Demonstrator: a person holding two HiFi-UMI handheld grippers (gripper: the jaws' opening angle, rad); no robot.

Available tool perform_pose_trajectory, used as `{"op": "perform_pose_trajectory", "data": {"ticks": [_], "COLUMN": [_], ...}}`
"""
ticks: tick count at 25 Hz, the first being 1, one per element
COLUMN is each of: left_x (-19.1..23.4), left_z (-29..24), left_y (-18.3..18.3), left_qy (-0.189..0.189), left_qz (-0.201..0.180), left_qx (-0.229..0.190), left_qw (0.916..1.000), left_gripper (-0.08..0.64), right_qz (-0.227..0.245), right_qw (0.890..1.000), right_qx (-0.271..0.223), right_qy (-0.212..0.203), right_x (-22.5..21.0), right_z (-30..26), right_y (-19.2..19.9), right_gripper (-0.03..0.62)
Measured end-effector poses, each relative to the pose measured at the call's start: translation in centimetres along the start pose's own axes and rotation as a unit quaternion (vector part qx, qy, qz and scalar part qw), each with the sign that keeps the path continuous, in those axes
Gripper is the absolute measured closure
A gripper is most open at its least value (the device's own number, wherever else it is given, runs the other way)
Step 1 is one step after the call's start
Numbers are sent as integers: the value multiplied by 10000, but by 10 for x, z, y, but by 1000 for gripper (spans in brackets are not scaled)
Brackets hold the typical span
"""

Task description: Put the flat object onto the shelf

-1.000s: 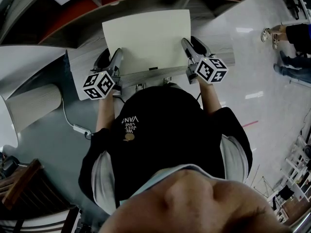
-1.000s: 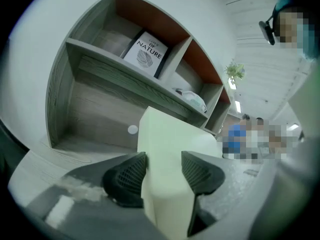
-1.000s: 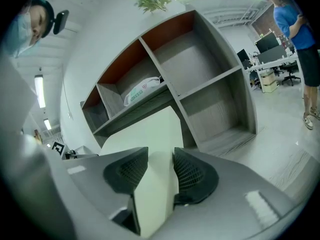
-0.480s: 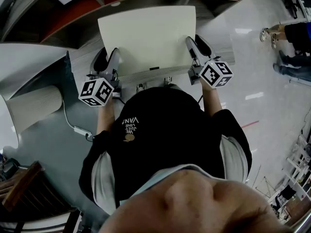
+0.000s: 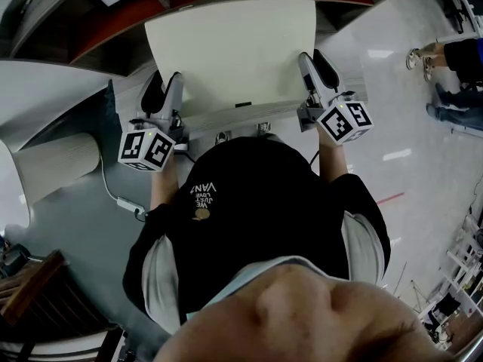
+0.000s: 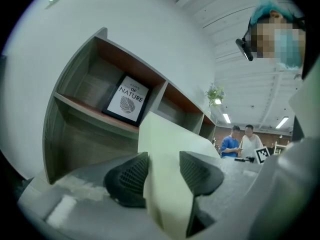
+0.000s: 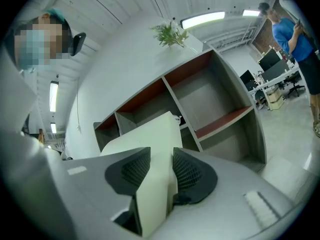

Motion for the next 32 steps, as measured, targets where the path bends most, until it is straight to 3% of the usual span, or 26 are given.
{"op": "perform_pose_trajectory", "data": {"ticks": [11,32], "left_x": [-13,-40], "left_z": [12,30], "left_y": [-48,-121], "left_qy": [122,417], "left_qz": [-186,-510], "left_qx": [-671,-1859], "left_qw": [9975,9804], "left_gripper": [362,370], "right_qz": [360,921], "right_qw": [9976,9844], "right_qx": [-529,-1302], "right_qy": [-247,-742], "right_x": [25,58], "right_z": [-6,-7], "right_y": [-43,-112], "right_gripper": [477,494]}}
Point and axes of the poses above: the fingertips, and each gripper's own axes: z backward along the fingers, x to its left, y out of its underside, the point moved 2 cm from there along z, backward along the fingers, and after that the axes turned 12 degrees about -y, right-handed, at the moved point
